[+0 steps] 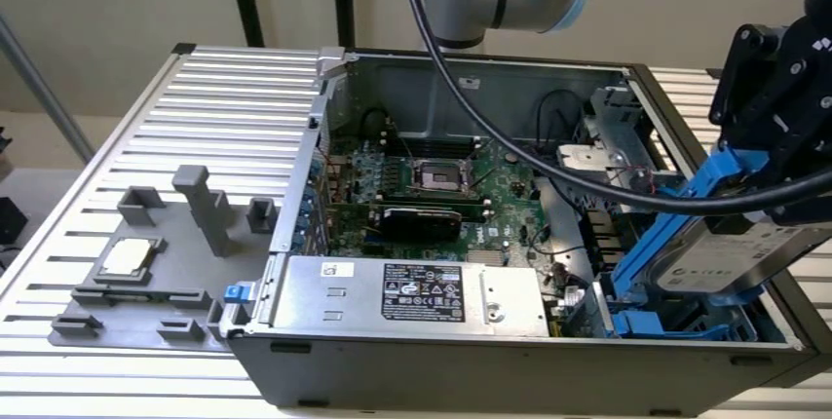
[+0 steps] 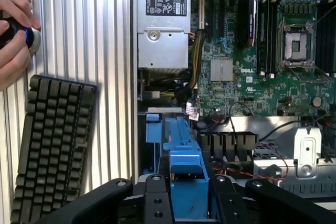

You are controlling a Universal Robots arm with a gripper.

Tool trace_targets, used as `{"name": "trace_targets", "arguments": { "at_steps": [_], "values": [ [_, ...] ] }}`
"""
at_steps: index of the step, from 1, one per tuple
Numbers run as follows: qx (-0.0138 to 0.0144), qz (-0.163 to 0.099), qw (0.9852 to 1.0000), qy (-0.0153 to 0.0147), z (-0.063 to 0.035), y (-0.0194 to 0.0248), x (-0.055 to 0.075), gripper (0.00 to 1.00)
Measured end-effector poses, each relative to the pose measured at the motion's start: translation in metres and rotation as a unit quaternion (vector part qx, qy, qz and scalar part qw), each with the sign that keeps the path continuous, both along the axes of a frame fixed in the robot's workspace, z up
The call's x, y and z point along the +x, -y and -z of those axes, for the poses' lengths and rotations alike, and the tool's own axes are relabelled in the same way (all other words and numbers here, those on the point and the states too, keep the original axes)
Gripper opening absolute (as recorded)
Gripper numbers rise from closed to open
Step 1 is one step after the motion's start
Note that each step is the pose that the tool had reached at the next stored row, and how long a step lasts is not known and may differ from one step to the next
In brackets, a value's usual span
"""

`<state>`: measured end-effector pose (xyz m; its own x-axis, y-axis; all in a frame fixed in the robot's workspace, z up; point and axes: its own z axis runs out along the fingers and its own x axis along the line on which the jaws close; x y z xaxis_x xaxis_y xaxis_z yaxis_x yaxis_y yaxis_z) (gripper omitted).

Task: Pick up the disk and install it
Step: 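Insert the disk into the insertion slot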

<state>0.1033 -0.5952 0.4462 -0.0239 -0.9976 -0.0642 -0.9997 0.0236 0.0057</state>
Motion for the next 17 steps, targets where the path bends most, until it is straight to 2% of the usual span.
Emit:
{"name": "trace_targets", "arguments": {
  "at_steps": [17],
  "values": [
    [0.0,0.0,1.0,0.0,0.011,0.0014,-0.001,0.33]
  ]
}}
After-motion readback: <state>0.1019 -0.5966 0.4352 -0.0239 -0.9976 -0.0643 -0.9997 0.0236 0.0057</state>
